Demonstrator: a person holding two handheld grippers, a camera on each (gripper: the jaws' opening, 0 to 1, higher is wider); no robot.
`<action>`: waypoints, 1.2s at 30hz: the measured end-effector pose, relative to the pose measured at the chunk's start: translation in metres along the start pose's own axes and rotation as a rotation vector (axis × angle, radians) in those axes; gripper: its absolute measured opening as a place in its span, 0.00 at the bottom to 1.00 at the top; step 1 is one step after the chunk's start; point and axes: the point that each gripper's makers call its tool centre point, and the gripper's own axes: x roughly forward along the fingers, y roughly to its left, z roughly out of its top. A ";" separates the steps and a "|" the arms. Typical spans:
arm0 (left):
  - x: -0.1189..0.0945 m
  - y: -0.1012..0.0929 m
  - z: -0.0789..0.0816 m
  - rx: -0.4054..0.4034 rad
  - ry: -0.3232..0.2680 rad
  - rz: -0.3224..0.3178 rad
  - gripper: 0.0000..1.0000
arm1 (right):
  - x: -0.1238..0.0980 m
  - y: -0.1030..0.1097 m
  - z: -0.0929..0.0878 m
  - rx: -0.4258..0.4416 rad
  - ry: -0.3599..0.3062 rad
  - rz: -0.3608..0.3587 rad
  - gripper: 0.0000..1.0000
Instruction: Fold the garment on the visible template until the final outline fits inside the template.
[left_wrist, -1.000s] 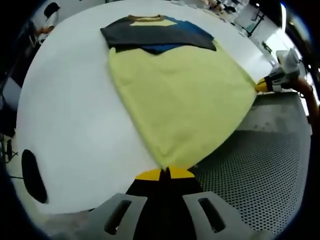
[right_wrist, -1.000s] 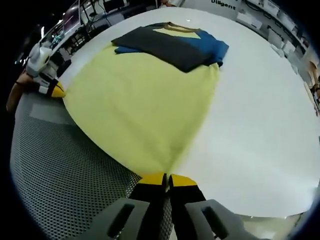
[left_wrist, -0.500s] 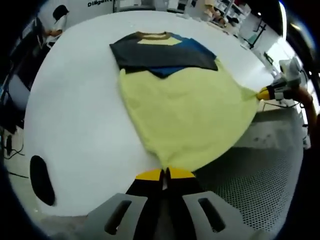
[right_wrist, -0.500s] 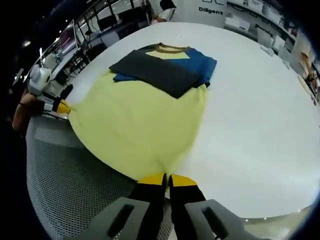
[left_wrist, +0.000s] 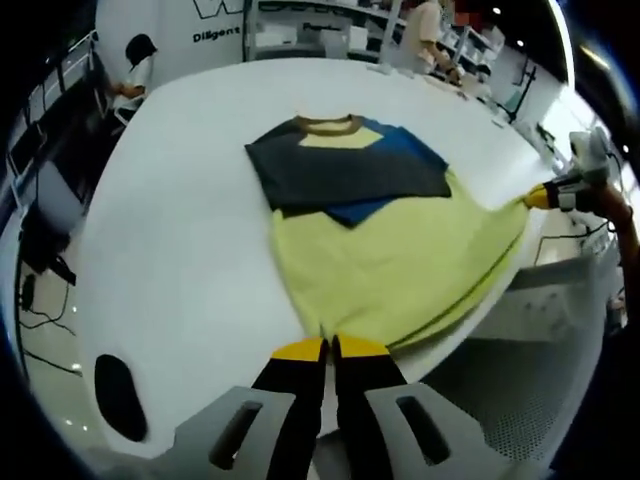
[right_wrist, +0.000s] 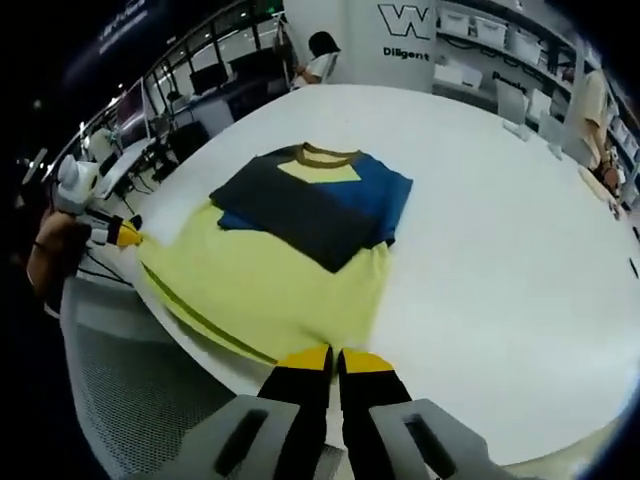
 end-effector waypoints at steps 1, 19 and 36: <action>0.000 0.001 0.003 -0.003 -0.007 0.001 0.02 | 0.000 -0.001 0.002 0.001 -0.004 -0.002 0.00; 0.002 0.020 0.062 0.009 -0.110 0.030 0.02 | 0.006 -0.017 0.065 0.103 -0.191 -0.041 0.00; -0.004 0.039 0.144 0.069 -0.249 0.082 0.02 | 0.005 -0.031 0.129 0.027 -0.291 -0.090 0.00</action>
